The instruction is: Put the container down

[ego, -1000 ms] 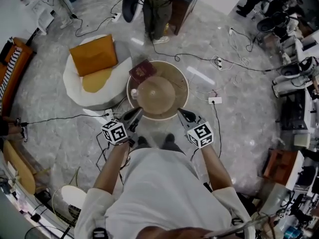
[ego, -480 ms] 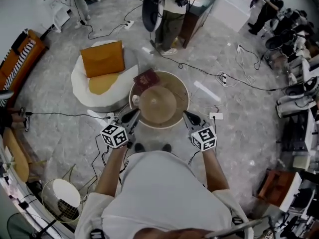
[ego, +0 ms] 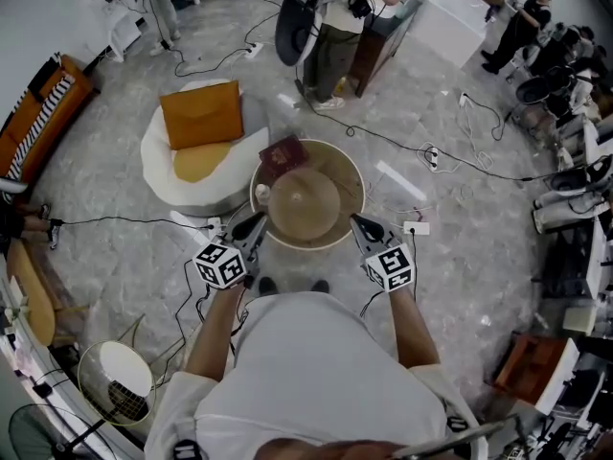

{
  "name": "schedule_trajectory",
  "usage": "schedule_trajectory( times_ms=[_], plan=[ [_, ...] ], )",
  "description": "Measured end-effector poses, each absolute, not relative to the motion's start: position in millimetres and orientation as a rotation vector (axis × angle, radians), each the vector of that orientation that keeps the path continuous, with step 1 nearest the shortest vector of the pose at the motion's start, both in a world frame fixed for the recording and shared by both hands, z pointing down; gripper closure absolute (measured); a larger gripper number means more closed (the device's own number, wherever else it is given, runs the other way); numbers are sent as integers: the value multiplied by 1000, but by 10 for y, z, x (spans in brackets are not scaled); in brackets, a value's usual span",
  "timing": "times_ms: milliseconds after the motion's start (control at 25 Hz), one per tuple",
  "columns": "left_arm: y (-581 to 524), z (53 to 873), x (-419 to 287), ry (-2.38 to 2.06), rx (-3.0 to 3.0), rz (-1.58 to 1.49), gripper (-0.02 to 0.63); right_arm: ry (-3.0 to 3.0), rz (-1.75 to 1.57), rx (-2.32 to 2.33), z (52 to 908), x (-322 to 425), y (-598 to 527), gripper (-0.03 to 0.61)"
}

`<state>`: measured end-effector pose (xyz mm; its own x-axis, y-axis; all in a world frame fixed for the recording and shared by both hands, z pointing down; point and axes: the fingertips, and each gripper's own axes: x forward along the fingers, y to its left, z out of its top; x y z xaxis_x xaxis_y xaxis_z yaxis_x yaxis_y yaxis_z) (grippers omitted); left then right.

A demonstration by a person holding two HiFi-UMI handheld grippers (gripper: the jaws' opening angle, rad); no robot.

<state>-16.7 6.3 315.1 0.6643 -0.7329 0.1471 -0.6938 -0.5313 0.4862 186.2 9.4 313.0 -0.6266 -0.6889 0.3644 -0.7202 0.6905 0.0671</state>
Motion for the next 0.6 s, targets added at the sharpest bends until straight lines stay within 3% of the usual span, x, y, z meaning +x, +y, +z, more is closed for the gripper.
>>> schedule_trajectory(
  times_ms=[600],
  plan=[
    [77,3140,-205,-1109,2362,-104,580,-2535,131,1156,3064,1933,122,583]
  ],
)
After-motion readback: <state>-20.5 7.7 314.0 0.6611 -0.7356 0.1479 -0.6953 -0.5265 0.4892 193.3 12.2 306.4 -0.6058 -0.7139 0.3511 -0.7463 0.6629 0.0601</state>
